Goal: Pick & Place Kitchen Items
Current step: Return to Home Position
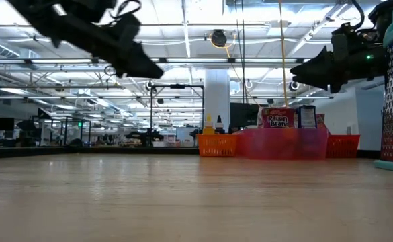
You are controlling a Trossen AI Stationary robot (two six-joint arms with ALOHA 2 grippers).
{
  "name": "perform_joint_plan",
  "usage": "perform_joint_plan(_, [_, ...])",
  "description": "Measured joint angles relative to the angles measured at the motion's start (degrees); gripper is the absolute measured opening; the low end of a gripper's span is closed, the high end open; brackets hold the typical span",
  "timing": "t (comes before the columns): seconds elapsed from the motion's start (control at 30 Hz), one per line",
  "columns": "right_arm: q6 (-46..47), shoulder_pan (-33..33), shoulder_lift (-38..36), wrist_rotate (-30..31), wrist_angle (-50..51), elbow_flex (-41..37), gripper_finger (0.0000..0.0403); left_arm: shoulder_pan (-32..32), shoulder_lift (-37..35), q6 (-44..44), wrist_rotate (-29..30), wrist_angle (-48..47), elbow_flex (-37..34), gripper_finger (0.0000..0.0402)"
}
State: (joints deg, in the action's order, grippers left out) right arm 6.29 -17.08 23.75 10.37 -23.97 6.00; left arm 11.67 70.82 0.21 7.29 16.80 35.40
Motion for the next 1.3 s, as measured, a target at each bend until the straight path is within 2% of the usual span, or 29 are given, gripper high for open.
perform_joint_plan(0.1, [-0.7, 0.0, -3.3, 0.0, 3.3, 0.0, 0.0210, -2.4, -6.4, -2.5, 4.2, 0.0, -5.9, 0.0117])
perform_joint_plan(0.4, [-1.8, 0.0, -12.0, 0.0, 12.9, 0.0, 0.0210, -8.0, -25.5, -8.1, 9.5, -0.1, -20.7, 0.0117])
perform_joint_plan(0.63, [-2.3, 0.0, -18.2, -0.4, 23.1, 0.0, 0.0210, -10.8, -37.6, -8.4, 9.8, 0.3, -29.7, 0.0118])
perform_joint_plan(0.73, [-1.6, 0.0, -20.7, -2.6, 24.6, 0.1, 0.0210, -11.2, -44.1, -9.3, 9.9, 1.9, -34.4, 0.0118])
perform_joint_plan(0.97, [-1.6, -0.1, -23.0, -4.2, 25.4, 0.1, 0.0210, -12.3, -55.2, -11.4, 8.3, -11.8, -34.8, 0.0118])
perform_joint_plan(1.17, [-4.5, -0.1, -23.6, -6.0, 25.6, 0.1, 0.0210, -14.2, -60.9, -9.5, 8.2, -9.7, -34.7, 0.0118])
perform_joint_plan(1.3, [-4.4, -0.1, -23.5, -5.7, 25.4, 0.1, 0.0210, -14.5, -61.7, -9.4, 7.6, -12.2, -34.7, 0.0118])
